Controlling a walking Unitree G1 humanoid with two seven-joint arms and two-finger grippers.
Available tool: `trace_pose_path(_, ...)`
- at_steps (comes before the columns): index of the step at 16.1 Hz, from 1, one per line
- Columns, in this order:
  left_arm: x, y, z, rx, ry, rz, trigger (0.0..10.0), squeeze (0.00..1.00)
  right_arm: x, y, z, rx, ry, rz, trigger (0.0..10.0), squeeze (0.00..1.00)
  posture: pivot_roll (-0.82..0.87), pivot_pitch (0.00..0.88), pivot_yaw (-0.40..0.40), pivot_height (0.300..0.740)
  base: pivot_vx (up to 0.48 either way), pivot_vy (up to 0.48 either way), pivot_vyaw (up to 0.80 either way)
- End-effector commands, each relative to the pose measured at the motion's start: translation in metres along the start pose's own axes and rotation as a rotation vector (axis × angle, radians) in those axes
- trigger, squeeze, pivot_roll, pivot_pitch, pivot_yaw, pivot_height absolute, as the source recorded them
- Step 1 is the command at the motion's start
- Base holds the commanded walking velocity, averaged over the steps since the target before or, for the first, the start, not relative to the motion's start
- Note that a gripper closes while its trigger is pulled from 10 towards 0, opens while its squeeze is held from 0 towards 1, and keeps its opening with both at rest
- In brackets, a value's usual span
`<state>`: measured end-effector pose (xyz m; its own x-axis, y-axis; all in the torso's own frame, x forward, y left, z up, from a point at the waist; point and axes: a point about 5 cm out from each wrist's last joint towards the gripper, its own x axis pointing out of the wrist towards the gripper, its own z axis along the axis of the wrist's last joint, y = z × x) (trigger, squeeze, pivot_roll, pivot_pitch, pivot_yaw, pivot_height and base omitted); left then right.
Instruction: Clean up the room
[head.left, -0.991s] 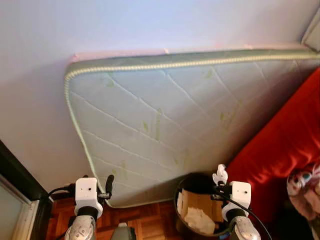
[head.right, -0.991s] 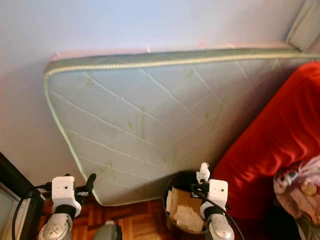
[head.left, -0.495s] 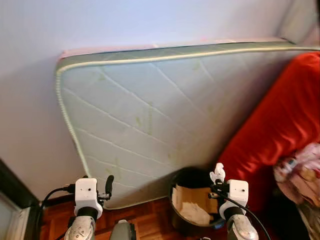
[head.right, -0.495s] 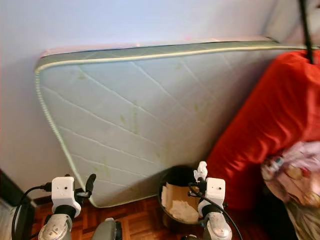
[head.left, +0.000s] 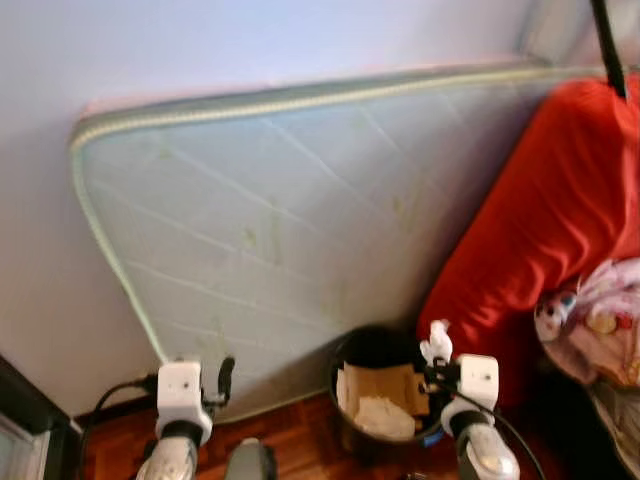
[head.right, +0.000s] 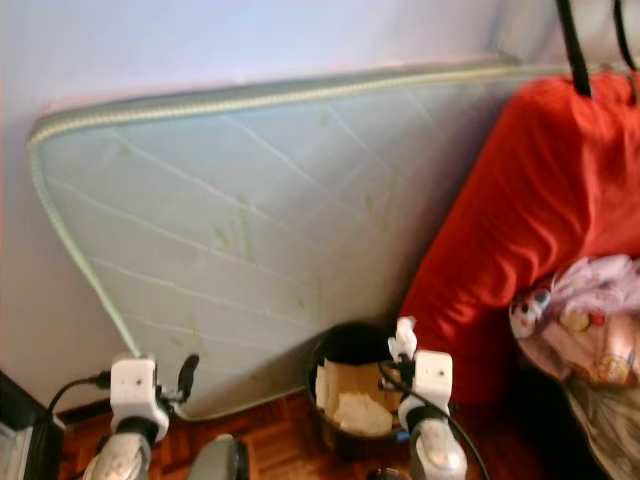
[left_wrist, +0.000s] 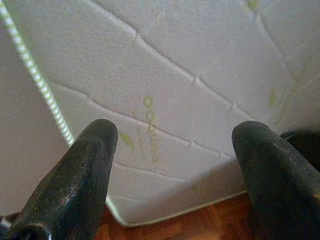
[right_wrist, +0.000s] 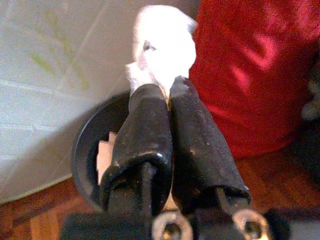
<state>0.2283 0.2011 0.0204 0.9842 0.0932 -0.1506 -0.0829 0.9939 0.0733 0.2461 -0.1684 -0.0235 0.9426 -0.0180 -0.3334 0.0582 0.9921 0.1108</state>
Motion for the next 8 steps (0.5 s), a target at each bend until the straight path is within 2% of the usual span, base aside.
trace_pose_path(1, 0.0044, -0.0015, 0.006, 0.005, -0.017, -0.012, 10.0, 0.0, 0.0005, 0.0011, 0.0008, -0.001, -0.006, 0.007, 10.0, 0.0, 0.03, 0.008, -0.051, 0.625, 0.0, 0.0, 0.0)
trace_pose_path(8, 0.0044, -0.003, 0.0045, 0.006, -0.003, -0.022, 10.0, 0.0, 0.0016, 0.0054, -0.002, 0.003, 0.027, 0.046, 10.0, 0.0, 0.04, 0.014, -0.047, 0.625, 0.0, 0.0, 0.0)
